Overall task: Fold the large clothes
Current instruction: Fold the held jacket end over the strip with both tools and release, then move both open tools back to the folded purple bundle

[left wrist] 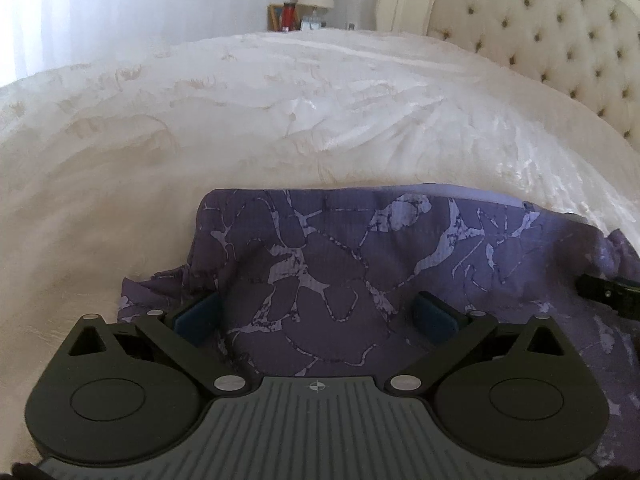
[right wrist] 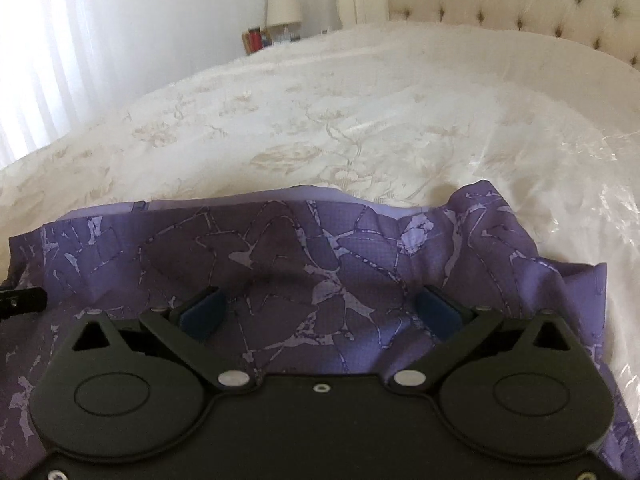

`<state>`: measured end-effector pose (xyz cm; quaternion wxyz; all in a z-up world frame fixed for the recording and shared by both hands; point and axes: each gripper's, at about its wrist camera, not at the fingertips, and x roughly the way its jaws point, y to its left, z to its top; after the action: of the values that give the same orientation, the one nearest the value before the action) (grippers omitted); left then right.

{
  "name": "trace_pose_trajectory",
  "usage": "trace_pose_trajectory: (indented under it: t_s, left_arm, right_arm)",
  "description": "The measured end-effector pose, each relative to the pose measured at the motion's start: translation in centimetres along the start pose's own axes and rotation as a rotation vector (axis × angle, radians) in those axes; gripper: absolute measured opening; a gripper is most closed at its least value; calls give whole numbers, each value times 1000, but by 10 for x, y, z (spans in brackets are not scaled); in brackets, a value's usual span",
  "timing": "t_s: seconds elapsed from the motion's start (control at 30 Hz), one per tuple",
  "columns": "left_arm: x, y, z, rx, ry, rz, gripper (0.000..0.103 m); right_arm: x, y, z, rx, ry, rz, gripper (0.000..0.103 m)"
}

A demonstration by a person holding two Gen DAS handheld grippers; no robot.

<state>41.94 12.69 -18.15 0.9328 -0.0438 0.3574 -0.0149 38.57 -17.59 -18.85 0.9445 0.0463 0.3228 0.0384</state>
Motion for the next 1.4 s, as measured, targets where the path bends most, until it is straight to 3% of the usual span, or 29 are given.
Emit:
trace_pose_trajectory:
  t_s: [0.3, 0.53, 0.67, 0.8, 0.87, 1.0, 1.2, 1.4]
  left_arm:
    - [0, -2, -4, 0, -32, 9, 103]
    - [0, -3, -3, 4, -14, 13, 103]
    - [-8, -3, 10, 6, 98, -14, 103]
    - [-46, 16, 11, -66, 138, -111, 103]
    - [-71, 32, 6, -142, 117, -149, 103]
    - [-119, 58, -14, -235, 105, -193, 103]
    - [-159, 66, -52, -238, 101, -175, 103]
    - [-162, 64, -88, -317, 140, -249, 103]
  right_arm:
    - [3, -1, -3, 4, -33, 9, 103]
    - [4, 0, -2, 1, -26, 13, 103]
    - [6, -1, 6, -1, 31, 25, 103]
    - [-8, -7, 27, -4, 176, 83, 102]
    - [-29, -20, 34, 48, 209, 139, 102]
    - [-91, -58, 28, 215, 152, 241, 102]
    - [-156, -111, -10, 411, 148, 244, 102]
    - [-186, -138, -59, 583, 175, 216, 102]
